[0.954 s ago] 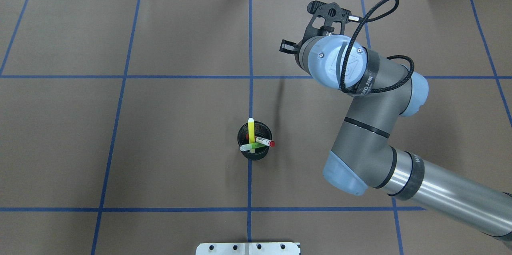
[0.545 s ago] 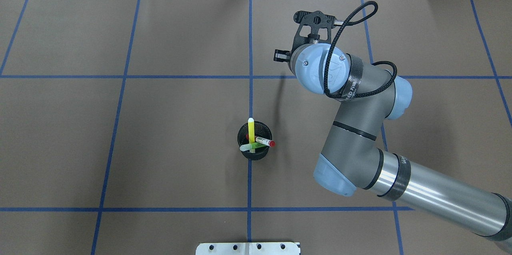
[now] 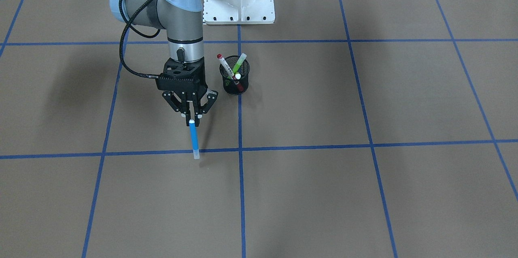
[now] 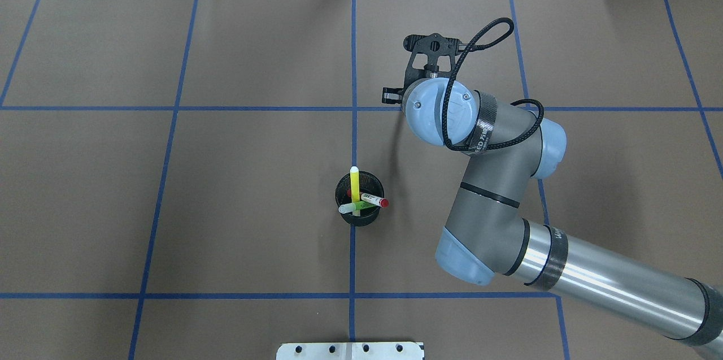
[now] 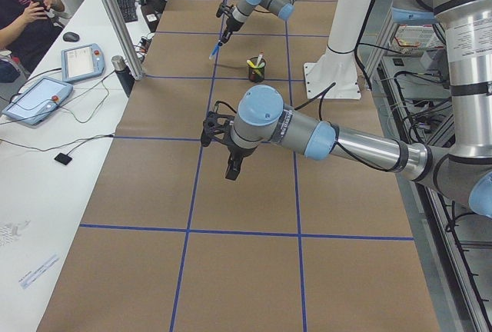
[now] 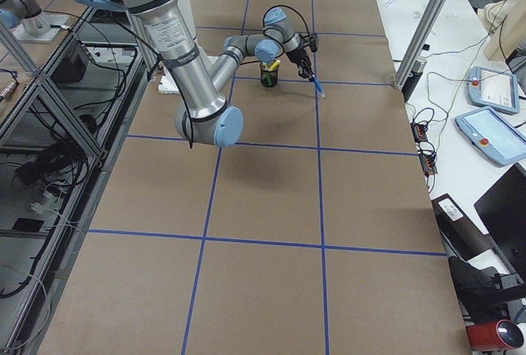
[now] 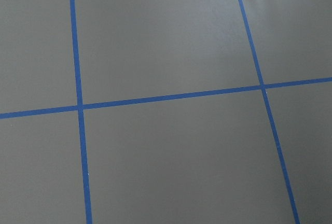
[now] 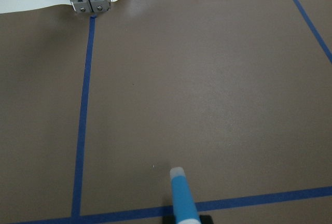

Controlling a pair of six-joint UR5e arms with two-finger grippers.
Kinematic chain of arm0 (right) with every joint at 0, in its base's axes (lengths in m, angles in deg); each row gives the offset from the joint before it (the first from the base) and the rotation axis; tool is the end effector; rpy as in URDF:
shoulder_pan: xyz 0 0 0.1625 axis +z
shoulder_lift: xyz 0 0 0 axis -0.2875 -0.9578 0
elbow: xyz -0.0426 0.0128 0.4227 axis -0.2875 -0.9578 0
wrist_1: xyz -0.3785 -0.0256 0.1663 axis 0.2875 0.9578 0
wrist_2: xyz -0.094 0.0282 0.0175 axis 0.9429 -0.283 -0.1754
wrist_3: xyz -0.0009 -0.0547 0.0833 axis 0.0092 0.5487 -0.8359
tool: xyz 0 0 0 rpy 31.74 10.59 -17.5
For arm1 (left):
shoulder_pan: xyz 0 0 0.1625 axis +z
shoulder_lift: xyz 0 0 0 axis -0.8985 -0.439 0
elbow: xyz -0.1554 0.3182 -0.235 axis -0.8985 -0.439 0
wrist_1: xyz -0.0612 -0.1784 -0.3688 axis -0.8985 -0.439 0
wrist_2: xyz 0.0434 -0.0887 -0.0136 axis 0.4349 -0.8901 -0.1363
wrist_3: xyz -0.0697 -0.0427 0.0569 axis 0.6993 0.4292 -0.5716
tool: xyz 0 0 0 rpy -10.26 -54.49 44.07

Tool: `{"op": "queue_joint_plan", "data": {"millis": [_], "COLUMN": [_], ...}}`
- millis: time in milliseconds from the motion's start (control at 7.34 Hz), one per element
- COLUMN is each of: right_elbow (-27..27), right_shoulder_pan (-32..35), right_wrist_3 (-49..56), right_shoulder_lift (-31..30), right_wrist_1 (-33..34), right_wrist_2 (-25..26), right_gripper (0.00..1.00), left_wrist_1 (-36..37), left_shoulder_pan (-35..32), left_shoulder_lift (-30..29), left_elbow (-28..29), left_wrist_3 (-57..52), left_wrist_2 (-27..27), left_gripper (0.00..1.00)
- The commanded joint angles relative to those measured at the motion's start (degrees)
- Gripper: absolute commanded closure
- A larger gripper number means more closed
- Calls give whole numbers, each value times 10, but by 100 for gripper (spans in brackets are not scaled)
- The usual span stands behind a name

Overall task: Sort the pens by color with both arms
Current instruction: 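Lower the blue marker onto the table farther from the robot and release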

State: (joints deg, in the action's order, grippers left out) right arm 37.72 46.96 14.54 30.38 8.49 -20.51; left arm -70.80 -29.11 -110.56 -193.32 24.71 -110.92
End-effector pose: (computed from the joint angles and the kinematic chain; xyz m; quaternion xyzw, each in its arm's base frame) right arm -0.5085 -0.4737 0.2248 0.2447 -0.3490 0.1575 0.8908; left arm -0.0717 -0.3949 0.4949 0.1525 0.4685 0.0087 0.8702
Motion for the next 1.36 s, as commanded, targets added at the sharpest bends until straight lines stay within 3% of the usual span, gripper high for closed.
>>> {"op": "queue_joint_plan", "data": {"millis": [0, 136, 273, 681, 818, 954, 1226], "right_elbow": [-4, -3, -3, 5, 14, 28, 49], "right_shoulder_pan": [-3, -3, -3, 9, 46, 78, 118], "right_wrist_3": [5, 5, 7, 48, 57, 74, 135], "right_shoulder_lift": [1, 1, 1, -1, -2, -8, -10], "right_wrist_1": [0, 1, 1, 4, 9, 13, 75], "right_wrist_2": [0, -2, -4, -54, -146, -206, -271], "right_gripper": [82, 66, 39, 2, 2, 2, 2], "left_wrist_1": [0, 0, 0, 1, 6, 30, 102], "left_shoulder_pan": [0, 0, 0, 9, 27, 39, 67], "left_shoulder_lift": [0, 0, 0, -10, -24, -51, -111], "left_elbow": [0, 0, 0, -2, -1, -1, -9], "left_wrist_3": [0, 0, 0, 38, 62, 95, 167], "left_wrist_2": [0, 0, 0, 1, 1, 1, 1], "left_gripper": [0, 0, 0, 0, 0, 0, 0]}}
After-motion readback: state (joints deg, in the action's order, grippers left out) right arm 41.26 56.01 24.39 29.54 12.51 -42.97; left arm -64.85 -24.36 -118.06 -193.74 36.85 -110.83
